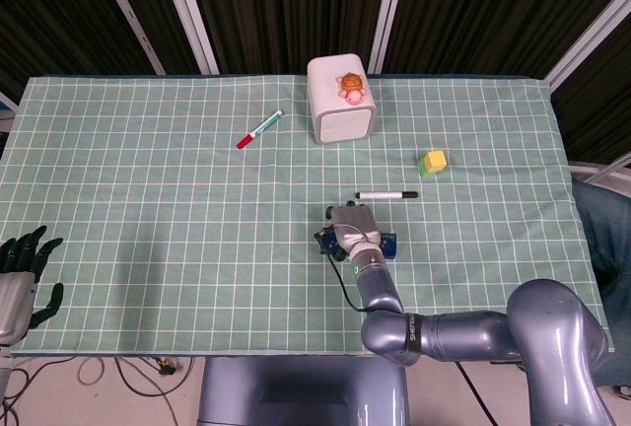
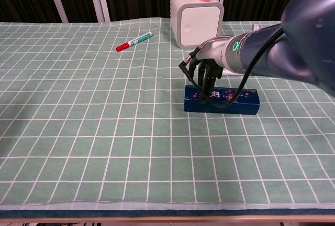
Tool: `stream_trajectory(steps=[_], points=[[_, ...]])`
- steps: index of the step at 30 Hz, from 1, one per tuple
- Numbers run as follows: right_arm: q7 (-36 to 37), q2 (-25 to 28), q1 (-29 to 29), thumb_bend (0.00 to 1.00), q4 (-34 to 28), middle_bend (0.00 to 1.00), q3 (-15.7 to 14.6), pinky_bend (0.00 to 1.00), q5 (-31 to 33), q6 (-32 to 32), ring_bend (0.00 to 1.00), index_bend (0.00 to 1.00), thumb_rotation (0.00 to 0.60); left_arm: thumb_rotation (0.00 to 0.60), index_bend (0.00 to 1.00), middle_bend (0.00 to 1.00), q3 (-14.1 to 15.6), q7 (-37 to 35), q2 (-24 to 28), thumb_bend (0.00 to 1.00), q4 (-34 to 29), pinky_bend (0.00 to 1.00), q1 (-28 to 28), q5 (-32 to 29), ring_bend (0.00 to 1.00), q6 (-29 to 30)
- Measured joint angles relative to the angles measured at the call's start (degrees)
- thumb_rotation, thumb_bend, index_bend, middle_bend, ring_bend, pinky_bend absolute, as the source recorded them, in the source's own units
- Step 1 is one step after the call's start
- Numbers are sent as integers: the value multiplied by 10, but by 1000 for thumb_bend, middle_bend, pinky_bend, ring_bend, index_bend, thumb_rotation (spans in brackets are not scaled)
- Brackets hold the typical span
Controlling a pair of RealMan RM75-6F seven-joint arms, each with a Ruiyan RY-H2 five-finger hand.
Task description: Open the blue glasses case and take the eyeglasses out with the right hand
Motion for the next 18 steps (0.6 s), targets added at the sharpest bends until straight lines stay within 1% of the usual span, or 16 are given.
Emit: stream_trajectory(steps=[8, 18], points=[[-8, -30, -2, 283, 12, 335, 15, 239, -7, 13, 165, 285, 600, 600, 144, 0, 0, 1, 1, 462, -1, 15, -1, -2, 0, -2], [-21, -42, -9, 282, 23, 350, 30, 239, -19, 22, 165, 290, 600, 600, 144, 0, 1, 1, 2, 462, -1, 19, -2, -3, 0, -5]])
